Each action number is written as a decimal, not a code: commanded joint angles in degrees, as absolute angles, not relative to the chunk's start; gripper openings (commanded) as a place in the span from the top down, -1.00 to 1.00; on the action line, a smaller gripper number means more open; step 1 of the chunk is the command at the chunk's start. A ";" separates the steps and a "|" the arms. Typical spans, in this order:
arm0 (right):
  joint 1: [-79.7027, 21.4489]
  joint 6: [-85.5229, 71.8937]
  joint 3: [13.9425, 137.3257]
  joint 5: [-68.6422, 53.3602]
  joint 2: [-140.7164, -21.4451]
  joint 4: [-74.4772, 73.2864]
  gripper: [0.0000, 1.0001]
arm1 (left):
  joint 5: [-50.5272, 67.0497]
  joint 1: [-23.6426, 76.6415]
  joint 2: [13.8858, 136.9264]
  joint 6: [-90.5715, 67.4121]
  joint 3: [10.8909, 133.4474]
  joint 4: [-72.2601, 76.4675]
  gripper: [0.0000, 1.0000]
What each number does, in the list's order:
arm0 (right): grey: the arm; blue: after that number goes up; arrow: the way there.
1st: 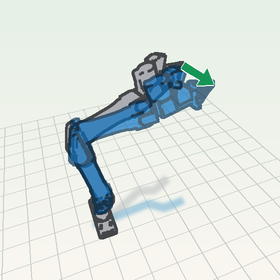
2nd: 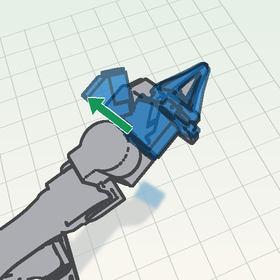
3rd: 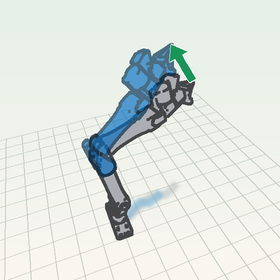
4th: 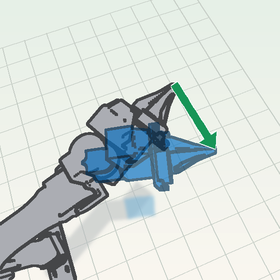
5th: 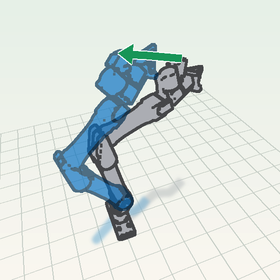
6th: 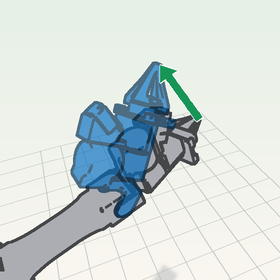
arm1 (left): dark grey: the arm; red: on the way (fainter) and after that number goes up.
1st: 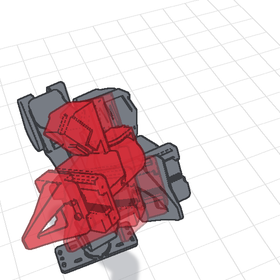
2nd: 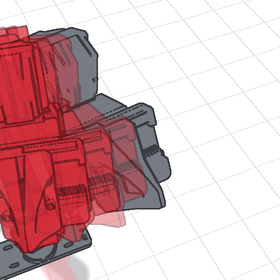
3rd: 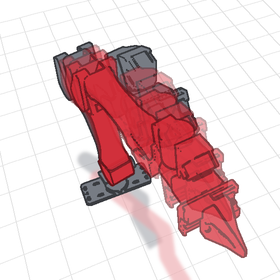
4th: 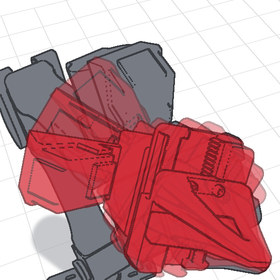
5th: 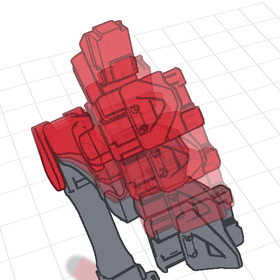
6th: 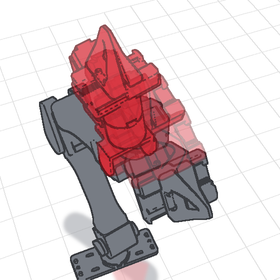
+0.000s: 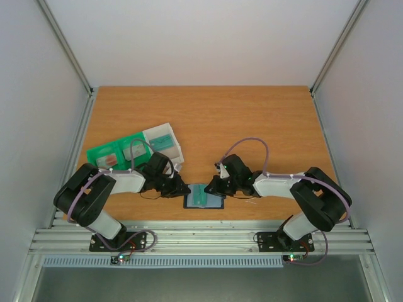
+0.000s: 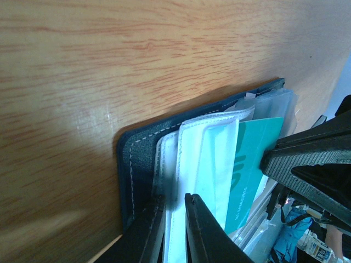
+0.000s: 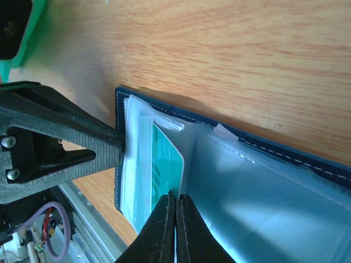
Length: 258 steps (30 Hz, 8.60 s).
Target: Take the credit cards out of the card holder
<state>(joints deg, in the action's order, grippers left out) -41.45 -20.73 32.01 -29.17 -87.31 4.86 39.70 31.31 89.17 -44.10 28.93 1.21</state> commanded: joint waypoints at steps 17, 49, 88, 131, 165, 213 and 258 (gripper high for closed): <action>-41.08 -24.42 29.96 -20.04 -69.48 -8.50 0.98 | 33.05 31.77 80.34 -46.84 29.86 -8.04 0.30; -41.05 -52.99 24.05 -27.49 -60.50 32.45 0.98 | 36.20 31.81 51.32 -64.63 29.19 2.50 -0.31; -41.09 -1.97 54.17 -30.77 -55.56 -39.57 -0.10 | 56.34 31.82 52.60 -45.53 39.43 -11.00 0.99; -41.11 -20.55 49.18 -44.89 -57.01 -10.73 0.98 | 48.53 31.81 40.18 -47.65 39.64 -7.91 -0.35; -40.98 -37.83 44.39 -27.58 -53.23 7.55 0.98 | 35.82 31.79 38.74 -69.18 29.16 14.84 0.01; -41.01 -20.48 43.31 -23.81 -41.43 -25.23 -0.97 | 6.89 18.26 62.53 -38.20 53.28 -30.55 0.99; -41.03 -17.45 44.19 -23.69 -39.13 -31.47 -0.97 | 2.40 14.93 96.85 -38.32 67.32 -21.80 0.99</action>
<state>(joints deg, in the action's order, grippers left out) -40.82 -17.19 43.03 -24.75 -39.99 -30.13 3.64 15.07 94.98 -38.06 65.28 -25.21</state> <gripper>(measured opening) 0.986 0.010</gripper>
